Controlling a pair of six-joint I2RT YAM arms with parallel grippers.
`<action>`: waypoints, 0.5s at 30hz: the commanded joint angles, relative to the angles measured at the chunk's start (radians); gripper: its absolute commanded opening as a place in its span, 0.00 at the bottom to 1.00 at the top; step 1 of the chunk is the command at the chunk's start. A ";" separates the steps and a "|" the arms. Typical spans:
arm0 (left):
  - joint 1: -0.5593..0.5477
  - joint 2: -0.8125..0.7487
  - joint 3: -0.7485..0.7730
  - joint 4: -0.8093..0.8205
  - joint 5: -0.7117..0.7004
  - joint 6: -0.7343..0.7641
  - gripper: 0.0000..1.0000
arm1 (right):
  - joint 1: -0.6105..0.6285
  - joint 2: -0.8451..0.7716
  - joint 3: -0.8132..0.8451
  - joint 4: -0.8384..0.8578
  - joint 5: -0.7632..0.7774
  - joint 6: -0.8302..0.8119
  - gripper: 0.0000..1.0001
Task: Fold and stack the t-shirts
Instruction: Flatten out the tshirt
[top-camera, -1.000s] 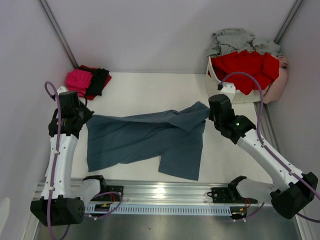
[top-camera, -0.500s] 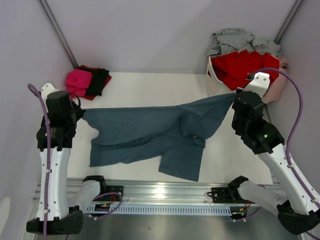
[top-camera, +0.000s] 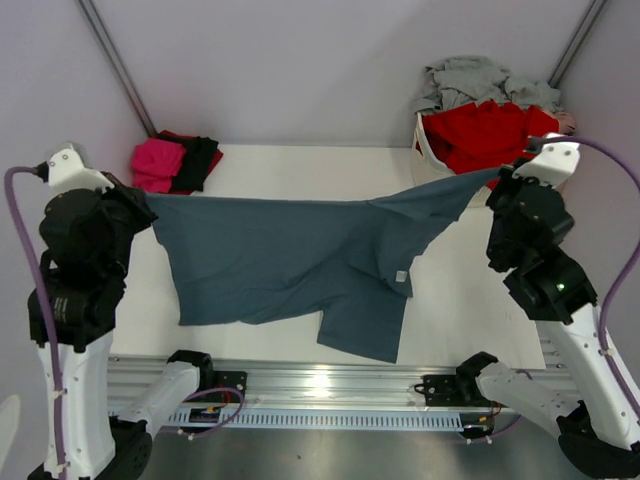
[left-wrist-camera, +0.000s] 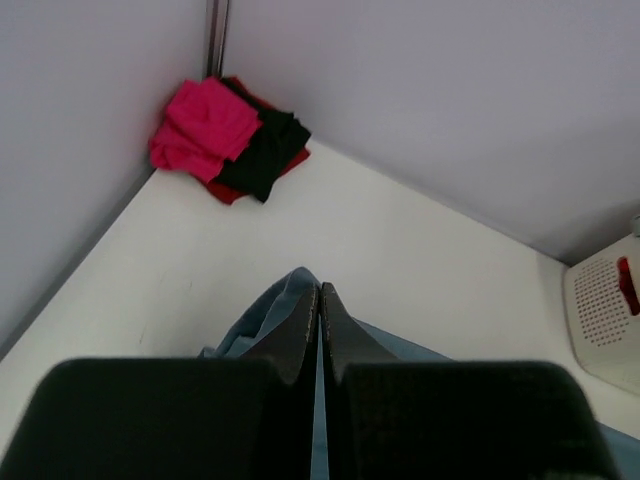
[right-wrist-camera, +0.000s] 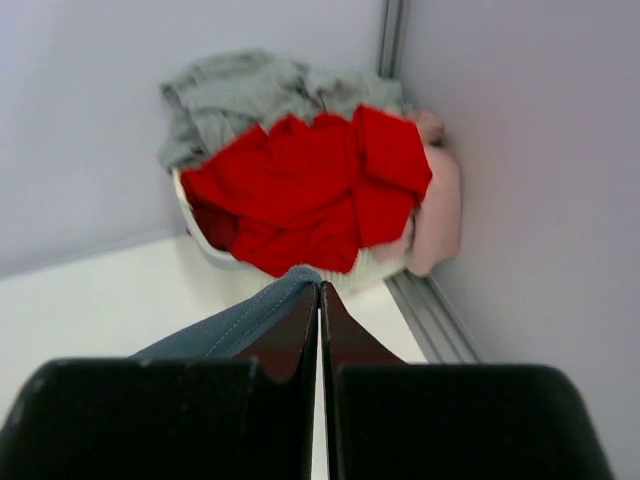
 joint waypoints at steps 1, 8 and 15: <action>-0.018 -0.016 0.105 0.028 -0.011 0.091 0.00 | -0.010 -0.049 0.128 0.078 -0.031 -0.060 0.00; -0.037 -0.048 0.151 0.033 0.018 0.138 0.00 | -0.010 -0.158 0.197 0.150 -0.135 -0.139 0.00; -0.045 -0.062 0.190 0.048 0.058 0.158 0.00 | -0.010 -0.259 0.155 0.276 -0.232 -0.233 0.00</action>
